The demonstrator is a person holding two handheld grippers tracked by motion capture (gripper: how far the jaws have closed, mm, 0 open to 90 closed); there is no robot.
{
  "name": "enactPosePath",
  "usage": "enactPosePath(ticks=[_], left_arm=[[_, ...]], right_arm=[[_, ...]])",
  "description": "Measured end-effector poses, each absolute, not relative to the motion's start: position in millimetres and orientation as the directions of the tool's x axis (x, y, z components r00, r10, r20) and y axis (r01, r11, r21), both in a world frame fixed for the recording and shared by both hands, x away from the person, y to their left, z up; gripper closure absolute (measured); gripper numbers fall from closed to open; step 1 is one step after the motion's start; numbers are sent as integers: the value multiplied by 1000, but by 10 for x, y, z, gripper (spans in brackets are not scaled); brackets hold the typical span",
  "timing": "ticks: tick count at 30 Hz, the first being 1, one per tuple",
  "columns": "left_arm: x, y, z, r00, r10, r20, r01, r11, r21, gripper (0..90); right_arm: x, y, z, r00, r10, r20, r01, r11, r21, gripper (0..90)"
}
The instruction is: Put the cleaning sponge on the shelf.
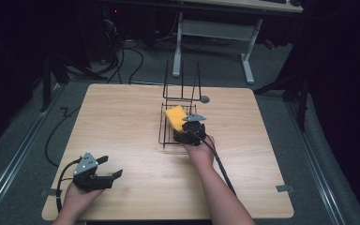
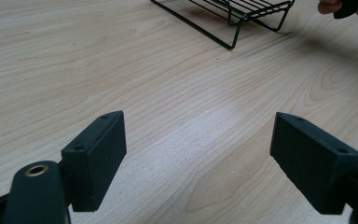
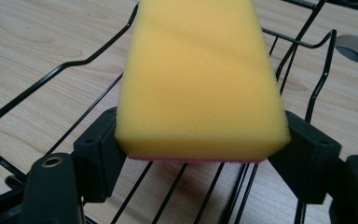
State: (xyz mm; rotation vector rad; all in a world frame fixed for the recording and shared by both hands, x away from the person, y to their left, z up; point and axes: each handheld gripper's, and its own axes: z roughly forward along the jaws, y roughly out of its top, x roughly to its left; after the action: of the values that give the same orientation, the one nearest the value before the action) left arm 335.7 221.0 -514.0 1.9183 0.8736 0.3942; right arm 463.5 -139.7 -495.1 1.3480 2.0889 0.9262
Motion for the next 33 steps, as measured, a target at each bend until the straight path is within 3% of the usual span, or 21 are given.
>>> enactPosePath(ticks=[5,12,33], left_arm=[[3360,2214,-5140,692,716,-89,410,-288,866,190],[3362,2216,-5142,692,716,-90,410,-287,866,190],[3368,2193,-5152,692,716,-87,413,-294,862,187]], right_arm=[[4635,-1400,-4968,-410,912,-22,596,286,750,240],[4627,-1390,-4946,-416,909,-18,581,281,764,154],[4392,-1507,-4747,-468,884,11,504,257,825,176]])
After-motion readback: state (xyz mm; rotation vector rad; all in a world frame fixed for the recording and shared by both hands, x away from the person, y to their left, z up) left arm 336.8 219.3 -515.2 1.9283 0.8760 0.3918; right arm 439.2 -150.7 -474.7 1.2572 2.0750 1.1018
